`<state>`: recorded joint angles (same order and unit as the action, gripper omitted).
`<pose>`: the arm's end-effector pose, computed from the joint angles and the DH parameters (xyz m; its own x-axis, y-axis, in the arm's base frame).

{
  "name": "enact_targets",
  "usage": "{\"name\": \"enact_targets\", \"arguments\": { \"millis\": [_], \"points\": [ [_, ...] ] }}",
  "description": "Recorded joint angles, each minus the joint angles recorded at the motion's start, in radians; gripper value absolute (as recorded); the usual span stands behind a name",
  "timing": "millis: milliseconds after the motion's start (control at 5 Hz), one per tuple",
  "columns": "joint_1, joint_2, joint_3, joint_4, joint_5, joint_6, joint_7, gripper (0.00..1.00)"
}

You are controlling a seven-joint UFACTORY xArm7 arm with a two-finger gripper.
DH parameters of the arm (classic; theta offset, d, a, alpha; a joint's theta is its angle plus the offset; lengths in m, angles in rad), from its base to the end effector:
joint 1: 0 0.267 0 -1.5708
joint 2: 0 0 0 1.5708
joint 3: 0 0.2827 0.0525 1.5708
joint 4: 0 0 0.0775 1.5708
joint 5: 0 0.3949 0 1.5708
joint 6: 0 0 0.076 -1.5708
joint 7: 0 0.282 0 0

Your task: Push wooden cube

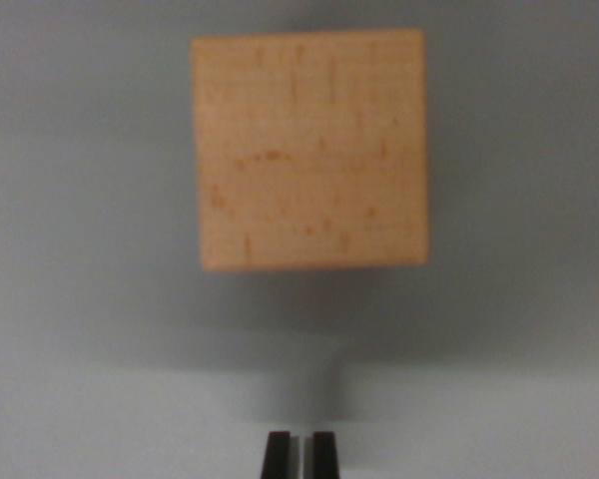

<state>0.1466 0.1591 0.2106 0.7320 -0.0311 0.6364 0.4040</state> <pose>0.4055 0.1573 -0.0367 0.9979 -0.0230 -0.0609 -0.0226 -0.9997 0.0085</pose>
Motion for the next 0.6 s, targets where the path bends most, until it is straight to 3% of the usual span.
{"name": "enact_targets", "arguments": {
  "millis": [200, 400, 600],
  "points": [
    [-0.0005, 0.016, -0.003, 0.023, -0.0027, 0.008, -0.002, 1.00],
    [-0.0005, 0.016, -0.003, 0.023, -0.0027, 0.008, -0.002, 1.00],
    [-0.0013, 0.036, -0.007, 0.055, -0.0062, 0.019, -0.005, 1.00]
  ]
}}
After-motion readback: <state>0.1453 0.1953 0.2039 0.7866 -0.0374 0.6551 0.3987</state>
